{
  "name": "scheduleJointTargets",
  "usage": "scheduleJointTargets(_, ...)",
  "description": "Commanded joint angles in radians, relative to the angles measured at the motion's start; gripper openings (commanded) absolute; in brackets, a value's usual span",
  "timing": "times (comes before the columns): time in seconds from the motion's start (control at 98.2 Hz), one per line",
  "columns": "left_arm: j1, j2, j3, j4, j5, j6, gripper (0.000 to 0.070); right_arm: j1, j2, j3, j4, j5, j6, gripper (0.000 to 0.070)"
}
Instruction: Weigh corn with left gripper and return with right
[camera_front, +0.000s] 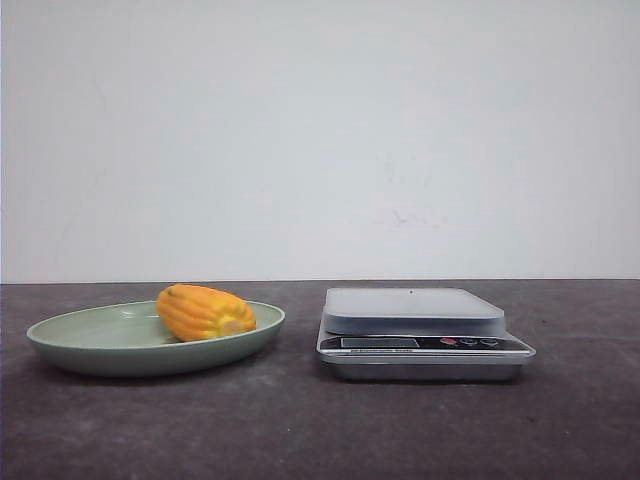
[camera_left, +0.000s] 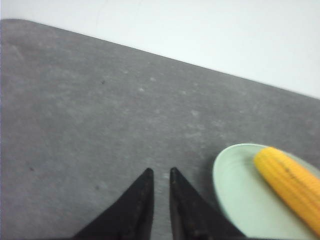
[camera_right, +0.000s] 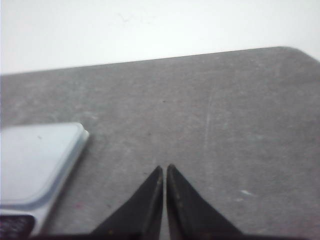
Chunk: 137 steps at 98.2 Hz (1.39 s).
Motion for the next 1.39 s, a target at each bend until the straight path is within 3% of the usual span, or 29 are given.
scheduleJointTargets(0.0, 0.0, 0.016, 0.075, 0.015, 0.01, -0.079, 0.0015, 0.006, 0.021, 0.08, 0.017, -0.011, 0.088, 0.0001)
scheduleJointTargets(0.193, 0.0, 0.207, 0.349, 0.005, 0.015, -0.082, 0.0014, 0.023, 0.199, 0.36, -0.061, 0.011, 0.111, 0.0001)
scheduleJointTargets(0.356, 0.0, 0.457, 0.615, -0.082, 0.105, -0.005, 0.003, 0.029, 0.366, 0.562, -0.145, 0.002, 0.067, 0.0006)
scheduleJointTargets(0.387, 0.0, 0.502, 0.658, -0.104, 0.124, 0.0, 0.0089, 0.032, 0.388, 0.59, -0.155, -0.011, 0.054, 0.0028)
scheduleJointTargets(0.407, 0.0, 0.537, 0.693, -0.122, 0.138, 0.001, 0.0178, 0.034, 0.402, 0.608, -0.163, -0.014, 0.047, 0.0062)
scheduleJointTargets(0.479, -0.001, 0.618, 0.771, -0.171, 0.172, -0.001, 0.0444, 0.045, 0.442, 0.663, -0.195, -0.017, 0.026, 0.0273)
scheduleJointTargets(0.519, -0.003, 0.66, 0.812, -0.206, 0.191, 0.0, 0.0516, 0.052, 0.46, 0.687, -0.208, -0.018, 0.004, 0.0382)
scheduleJointTargets(0.56, -0.007, 0.695, 0.847, -0.239, 0.203, 0.0, 0.0509, 0.06, 0.473, 0.706, -0.216, -0.017, -0.01, 0.0425)
scheduleJointTargets(0.815, -0.144, 0.872, 0.937, -0.235, 0.23, -0.002, 0.0457, 0.085, 0.531, 0.777, -0.253, -0.069, -0.01, 0.0427)
scheduleJointTargets(0.876, -0.206, 0.922, 0.937, -0.211, 0.202, -0.01, 0.0458, 0.085, 0.549, 0.794, -0.283, -0.084, -0.011, 0.0442)
scheduleJointTargets(1.049, -0.363, 1.094, 0.937, -0.178, 0.071, -0.016, 0.046, 0.085, 0.583, 0.814, -0.351, -0.092, 0.0, 0.0595)
scheduleJointTargets(1.171, -0.429, 1.236, 0.937, -0.161, 0.002, -0.021, 0.0469, 0.085, 0.584, 0.814, -0.38, -0.093, 0.0, 0.0605)
scheduleJointTargets(1.385, -0.494, 1.461, 0.937, -0.107, -0.024, -0.073, 0.0475, 0.085, 0.582, 0.814, -0.399, -0.115, 0.0, 0.0605)
